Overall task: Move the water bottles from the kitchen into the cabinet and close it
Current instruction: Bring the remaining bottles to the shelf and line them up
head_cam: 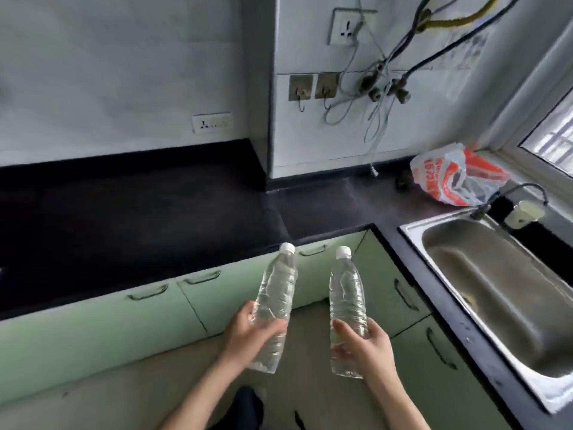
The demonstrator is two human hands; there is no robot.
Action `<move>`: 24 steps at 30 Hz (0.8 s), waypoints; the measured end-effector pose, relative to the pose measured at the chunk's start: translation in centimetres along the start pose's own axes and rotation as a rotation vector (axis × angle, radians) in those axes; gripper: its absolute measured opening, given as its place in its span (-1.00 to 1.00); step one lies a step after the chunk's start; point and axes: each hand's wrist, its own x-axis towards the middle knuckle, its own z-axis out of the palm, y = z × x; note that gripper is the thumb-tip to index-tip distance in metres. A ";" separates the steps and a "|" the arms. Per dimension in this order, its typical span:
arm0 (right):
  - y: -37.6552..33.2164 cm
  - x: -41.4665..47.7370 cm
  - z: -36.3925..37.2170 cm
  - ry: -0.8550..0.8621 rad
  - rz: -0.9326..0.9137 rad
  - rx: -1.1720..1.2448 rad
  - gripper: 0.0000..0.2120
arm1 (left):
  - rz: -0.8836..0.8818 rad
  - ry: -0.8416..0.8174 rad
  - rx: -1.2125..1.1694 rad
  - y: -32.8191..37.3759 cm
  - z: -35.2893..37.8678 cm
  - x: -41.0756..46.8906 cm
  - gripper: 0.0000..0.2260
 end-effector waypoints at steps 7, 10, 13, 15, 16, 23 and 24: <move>-0.2 -4.2 2.2 -0.388 -0.075 -0.170 -0.81 | -0.046 0.313 -0.189 -3.2 -1.6 -10.5 -0.48; 0.5 -7.6 3.8 -0.536 -0.090 -0.246 -0.82 | -0.094 0.466 -0.251 -5.4 -2.6 -15.1 -0.48; 2.1 -10.4 5.9 -0.661 -0.106 -0.307 -0.81 | -0.141 0.563 -0.262 -8.0 -3.9 -19.5 -0.49; 3.2 -12.1 7.8 -0.734 -0.144 -0.357 -0.80 | -0.178 0.650 -0.274 -9.9 -5.1 -22.3 -0.51; 3.6 -13.2 9.0 -0.769 -0.155 -0.380 -0.80 | -0.191 0.698 -0.282 -10.8 -5.9 -23.8 -0.51; 7.1 -23.5 18.9 -1.017 -0.222 -0.492 -0.81 | -0.212 0.989 -0.486 -17.2 -12.0 -35.9 -0.48; 8.4 -25.8 20.8 -1.069 -0.227 -0.508 -0.81 | -0.219 1.042 -0.518 -18.7 -13.0 -38.2 -0.46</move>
